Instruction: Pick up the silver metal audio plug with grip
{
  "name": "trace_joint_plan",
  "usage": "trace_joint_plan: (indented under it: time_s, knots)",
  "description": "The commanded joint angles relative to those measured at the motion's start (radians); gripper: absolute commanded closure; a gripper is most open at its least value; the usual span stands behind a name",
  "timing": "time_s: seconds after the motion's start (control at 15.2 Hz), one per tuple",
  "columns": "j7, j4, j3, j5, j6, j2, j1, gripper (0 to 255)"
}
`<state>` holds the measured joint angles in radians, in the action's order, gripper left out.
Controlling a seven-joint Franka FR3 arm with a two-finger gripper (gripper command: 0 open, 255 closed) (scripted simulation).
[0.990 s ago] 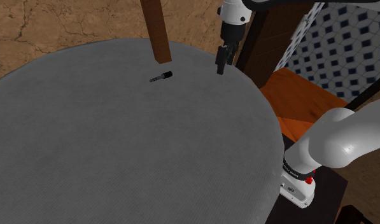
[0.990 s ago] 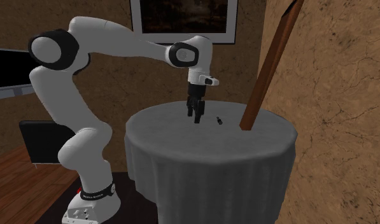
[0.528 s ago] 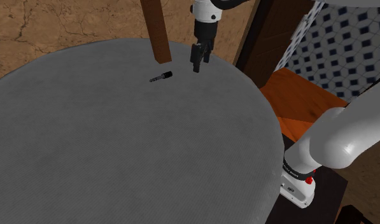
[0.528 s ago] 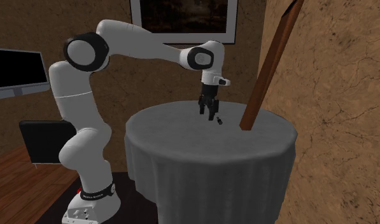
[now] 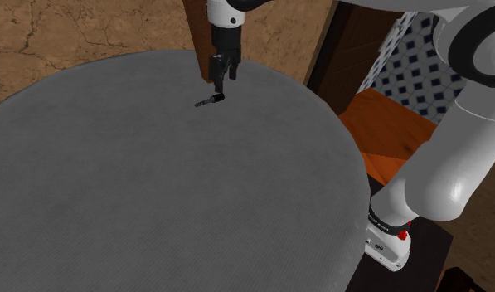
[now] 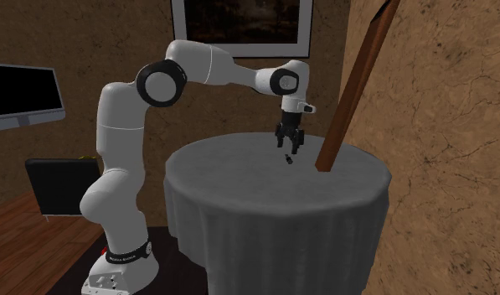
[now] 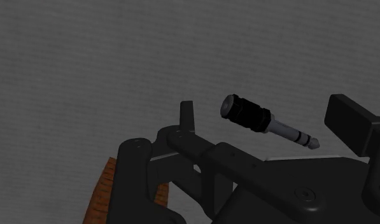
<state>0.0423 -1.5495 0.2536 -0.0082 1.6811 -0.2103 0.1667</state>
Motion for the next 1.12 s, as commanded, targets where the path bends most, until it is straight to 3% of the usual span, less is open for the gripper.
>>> trace_joint_plan:
  time_s: [0.0, 0.59, 0.66, 1.06]
  knots:
    - [-0.003, 0.066, 0.007, -0.012, -0.011, -0.053, 0.014, 0]
    - [0.0, -0.035, 0.005, -0.012, 0.091, -0.054, 0.011, 0]
    - [0.0, -0.034, 0.005, -0.012, 0.09, -0.054, 0.011, 255]
    - [0.0, -0.032, 0.004, -0.012, 0.089, -0.054, 0.011, 255]
